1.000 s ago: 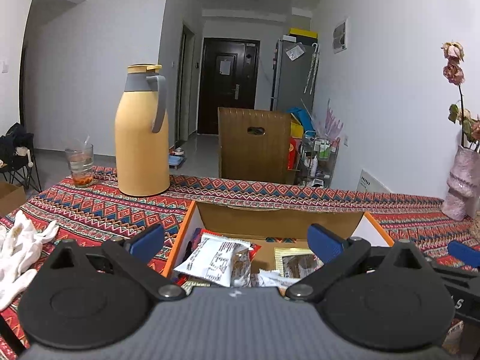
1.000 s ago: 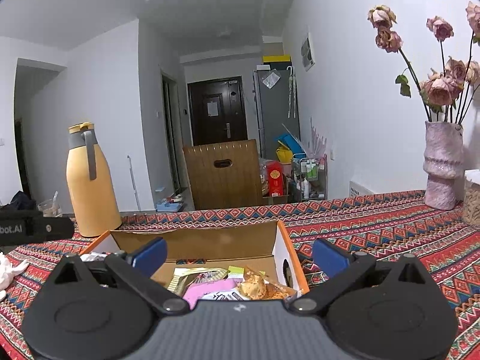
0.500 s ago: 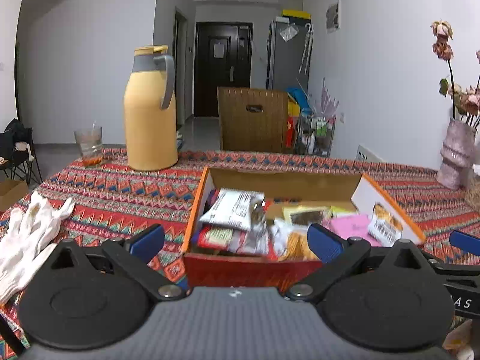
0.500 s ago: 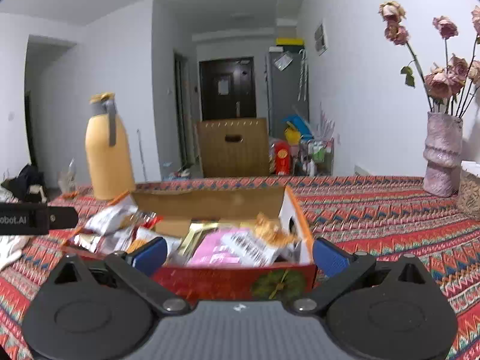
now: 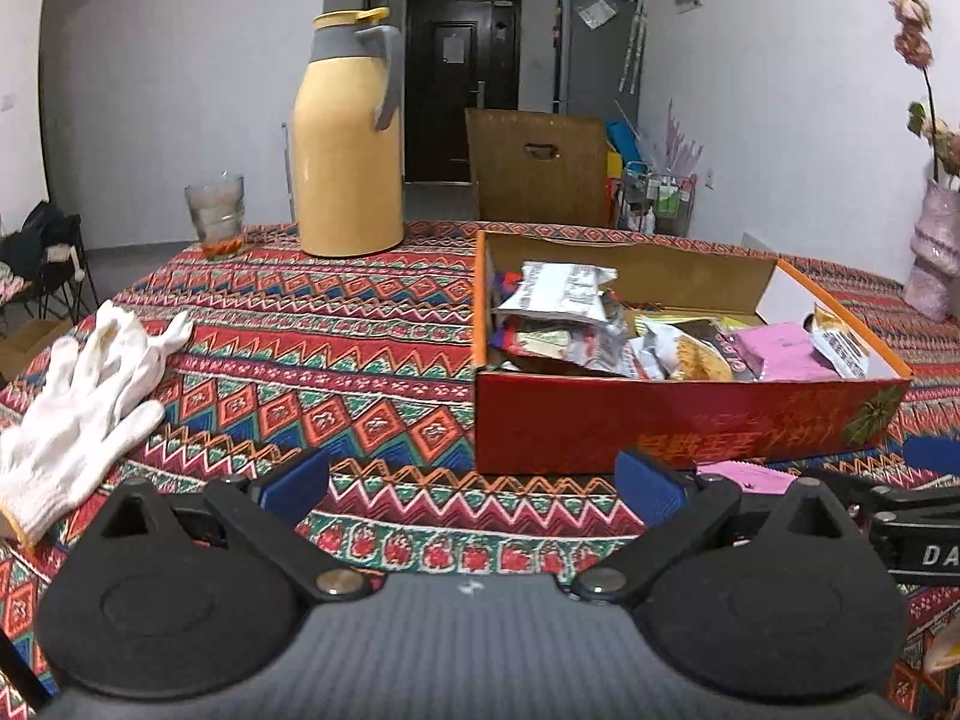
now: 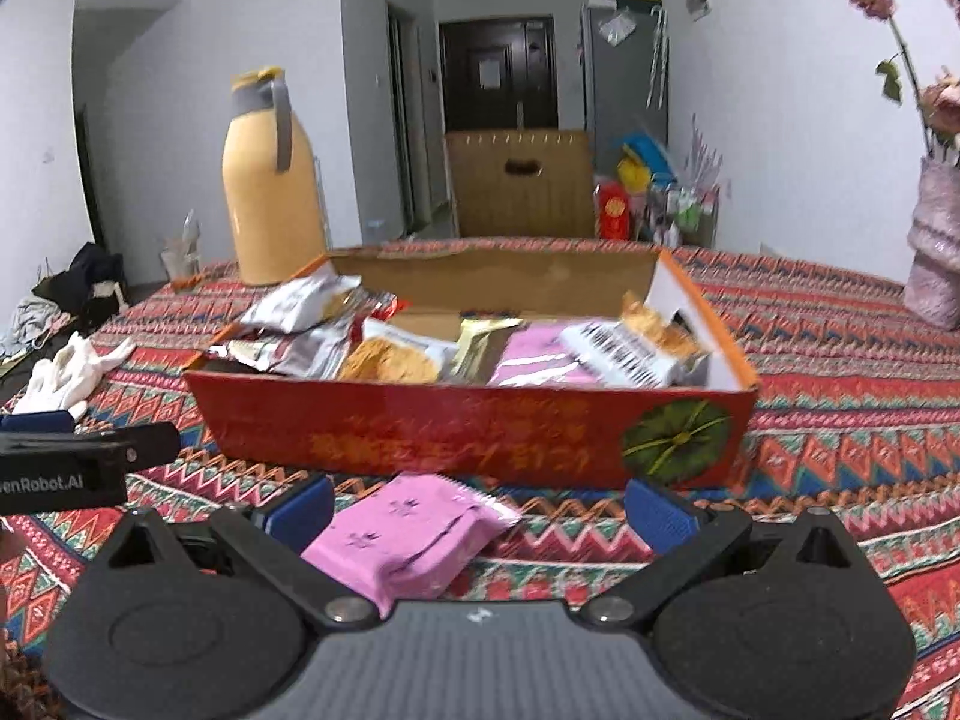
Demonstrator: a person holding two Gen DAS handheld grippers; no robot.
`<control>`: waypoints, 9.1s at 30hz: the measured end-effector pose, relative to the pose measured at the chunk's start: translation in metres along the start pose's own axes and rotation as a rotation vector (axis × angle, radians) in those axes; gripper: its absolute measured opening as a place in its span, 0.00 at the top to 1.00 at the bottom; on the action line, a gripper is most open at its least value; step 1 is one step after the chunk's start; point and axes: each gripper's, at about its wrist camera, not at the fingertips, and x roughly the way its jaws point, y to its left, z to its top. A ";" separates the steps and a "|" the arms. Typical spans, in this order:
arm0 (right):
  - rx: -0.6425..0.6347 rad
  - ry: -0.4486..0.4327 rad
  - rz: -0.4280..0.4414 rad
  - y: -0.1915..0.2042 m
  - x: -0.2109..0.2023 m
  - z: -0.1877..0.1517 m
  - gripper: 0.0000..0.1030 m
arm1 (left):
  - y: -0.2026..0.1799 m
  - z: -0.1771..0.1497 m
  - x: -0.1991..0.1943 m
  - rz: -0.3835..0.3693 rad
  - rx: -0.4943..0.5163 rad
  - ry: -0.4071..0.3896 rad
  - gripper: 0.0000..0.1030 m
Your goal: Organize snacks
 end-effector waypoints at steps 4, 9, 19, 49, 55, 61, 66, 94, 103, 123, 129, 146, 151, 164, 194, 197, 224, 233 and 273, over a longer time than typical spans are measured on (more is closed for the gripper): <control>0.009 0.067 -0.008 0.007 0.020 0.004 0.00 | 0.009 -0.003 0.001 0.008 -0.028 -0.011 0.00; 0.043 0.168 -0.023 0.011 0.045 0.007 0.00 | 0.019 -0.005 0.006 0.015 -0.070 -0.004 0.00; 0.099 0.241 -0.022 0.015 0.069 0.004 0.00 | 0.025 -0.010 0.009 0.022 -0.107 0.007 0.00; -0.043 0.184 -0.037 0.035 0.045 -0.005 0.41 | 0.028 -0.015 0.011 0.000 -0.123 0.044 0.00; 0.002 0.099 -0.042 0.019 0.027 0.000 0.41 | 0.028 -0.015 0.012 0.000 -0.122 0.048 0.00; 0.042 0.035 -0.060 -0.003 0.000 -0.001 0.41 | 0.027 -0.015 0.014 0.006 -0.121 0.059 0.00; 0.079 0.005 -0.084 -0.025 -0.025 -0.017 0.41 | 0.026 -0.016 0.017 0.008 -0.115 0.068 0.00; 0.152 -0.059 -0.099 -0.081 -0.087 -0.087 0.41 | -0.087 -0.048 -0.026 -0.113 0.099 0.195 0.00; 0.170 -0.073 -0.086 -0.090 -0.092 -0.093 0.41 | -0.108 -0.064 -0.024 -0.088 0.129 0.219 0.00; 0.153 -0.076 -0.080 -0.088 -0.097 -0.097 0.41 | -0.112 -0.070 -0.031 -0.123 0.127 0.205 0.56; 0.143 -0.077 -0.082 -0.085 -0.096 -0.095 0.41 | -0.108 -0.068 -0.033 -0.124 0.116 0.195 0.56; 0.073 -0.130 -0.083 -0.068 -0.086 -0.061 0.41 | -0.097 -0.029 -0.040 -0.124 0.086 0.084 0.56; 0.047 -0.158 -0.086 -0.062 -0.077 -0.041 0.41 | -0.095 -0.008 -0.040 -0.124 0.074 0.036 0.56; -0.033 -0.232 -0.077 -0.044 -0.030 0.030 0.41 | -0.096 0.060 -0.010 -0.102 0.034 -0.058 0.56; -0.007 -0.231 -0.142 -0.059 0.055 0.074 0.00 | -0.081 0.095 0.059 -0.012 -0.011 -0.085 0.00; -0.009 -0.234 -0.144 -0.059 0.046 0.072 0.00 | -0.078 0.093 0.049 -0.006 -0.007 -0.095 0.00; 0.001 -0.274 -0.061 -0.040 -0.118 -0.035 0.00 | -0.035 -0.005 -0.088 -0.105 0.020 -0.137 0.00; 0.027 -0.182 -0.057 -0.040 -0.122 -0.073 0.00 | -0.026 -0.039 -0.096 -0.106 0.026 -0.078 0.00; 0.064 -0.082 -0.064 -0.043 -0.114 -0.100 0.00 | -0.028 -0.073 -0.092 -0.128 0.040 0.001 0.00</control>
